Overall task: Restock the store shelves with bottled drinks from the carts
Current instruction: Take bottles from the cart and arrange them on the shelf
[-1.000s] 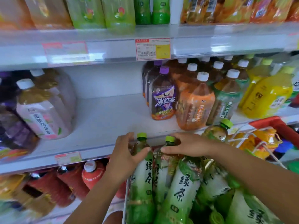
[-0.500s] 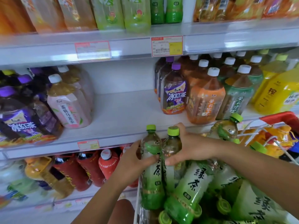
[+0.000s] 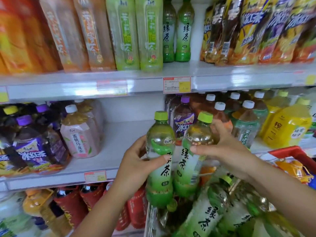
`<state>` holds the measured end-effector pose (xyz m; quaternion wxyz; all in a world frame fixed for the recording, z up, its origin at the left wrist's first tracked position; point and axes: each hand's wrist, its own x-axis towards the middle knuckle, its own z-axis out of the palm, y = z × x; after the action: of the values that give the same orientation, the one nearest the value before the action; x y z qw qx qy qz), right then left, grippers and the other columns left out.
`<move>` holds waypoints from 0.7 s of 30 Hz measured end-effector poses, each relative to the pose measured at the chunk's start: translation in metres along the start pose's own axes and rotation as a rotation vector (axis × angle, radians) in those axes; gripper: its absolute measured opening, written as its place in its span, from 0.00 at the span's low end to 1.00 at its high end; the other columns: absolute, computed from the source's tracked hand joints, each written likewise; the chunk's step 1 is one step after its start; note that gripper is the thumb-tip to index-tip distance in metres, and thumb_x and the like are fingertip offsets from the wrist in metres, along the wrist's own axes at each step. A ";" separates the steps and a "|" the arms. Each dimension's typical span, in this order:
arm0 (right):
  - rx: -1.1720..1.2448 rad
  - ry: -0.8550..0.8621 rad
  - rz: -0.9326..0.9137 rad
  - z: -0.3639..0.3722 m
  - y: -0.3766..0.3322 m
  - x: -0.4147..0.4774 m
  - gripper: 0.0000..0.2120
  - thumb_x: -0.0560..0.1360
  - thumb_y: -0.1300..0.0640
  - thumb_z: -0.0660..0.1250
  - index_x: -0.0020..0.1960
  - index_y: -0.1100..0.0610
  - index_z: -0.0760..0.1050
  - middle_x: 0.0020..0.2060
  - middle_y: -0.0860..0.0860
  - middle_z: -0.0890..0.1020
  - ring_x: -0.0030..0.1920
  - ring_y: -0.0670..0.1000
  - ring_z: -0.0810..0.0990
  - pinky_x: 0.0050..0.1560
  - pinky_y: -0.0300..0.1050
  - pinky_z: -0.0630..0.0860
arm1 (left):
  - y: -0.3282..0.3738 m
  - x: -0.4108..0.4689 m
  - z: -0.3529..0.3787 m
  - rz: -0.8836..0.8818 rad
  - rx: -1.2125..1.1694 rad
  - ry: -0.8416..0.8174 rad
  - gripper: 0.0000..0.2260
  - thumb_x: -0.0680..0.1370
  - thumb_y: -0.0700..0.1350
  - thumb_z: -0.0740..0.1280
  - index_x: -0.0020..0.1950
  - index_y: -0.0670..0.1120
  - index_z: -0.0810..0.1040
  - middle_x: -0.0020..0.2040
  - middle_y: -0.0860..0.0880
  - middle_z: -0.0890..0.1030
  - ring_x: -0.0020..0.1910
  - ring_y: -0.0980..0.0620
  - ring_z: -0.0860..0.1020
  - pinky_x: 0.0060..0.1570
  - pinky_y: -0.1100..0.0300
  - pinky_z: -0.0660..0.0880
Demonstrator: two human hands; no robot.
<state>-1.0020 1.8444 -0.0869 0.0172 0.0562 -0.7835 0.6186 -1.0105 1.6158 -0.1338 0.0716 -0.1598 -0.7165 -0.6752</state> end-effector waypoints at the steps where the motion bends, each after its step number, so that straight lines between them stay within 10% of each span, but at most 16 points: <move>1: 0.025 0.033 -0.054 -0.005 -0.013 0.001 0.29 0.60 0.58 0.79 0.49 0.34 0.68 0.37 0.30 0.79 0.39 0.35 0.81 0.41 0.34 0.79 | 0.012 0.007 -0.001 0.054 -0.017 0.017 0.24 0.63 0.47 0.78 0.59 0.54 0.80 0.53 0.55 0.85 0.55 0.55 0.82 0.51 0.64 0.78; 7: 0.176 0.148 -0.415 -0.032 -0.106 0.023 0.42 0.48 0.43 0.84 0.62 0.40 0.75 0.55 0.52 0.82 0.53 0.57 0.83 0.52 0.51 0.76 | 0.104 0.059 -0.021 0.284 -0.099 0.095 0.21 0.63 0.55 0.76 0.55 0.58 0.81 0.52 0.54 0.85 0.50 0.55 0.83 0.49 0.58 0.80; 21: -0.047 0.170 -0.718 -0.047 -0.220 0.117 0.35 0.70 0.60 0.75 0.73 0.51 0.64 0.60 0.47 0.79 0.56 0.47 0.82 0.54 0.38 0.79 | 0.158 0.132 -0.041 0.445 0.083 0.222 0.08 0.76 0.45 0.71 0.55 0.53 0.78 0.44 0.56 0.85 0.42 0.56 0.84 0.39 0.64 0.78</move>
<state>-1.0960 1.8323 0.1487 0.2992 0.2755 -0.7236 0.5576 -1.0881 1.5982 0.0608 0.3033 -0.2352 -0.6785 -0.6264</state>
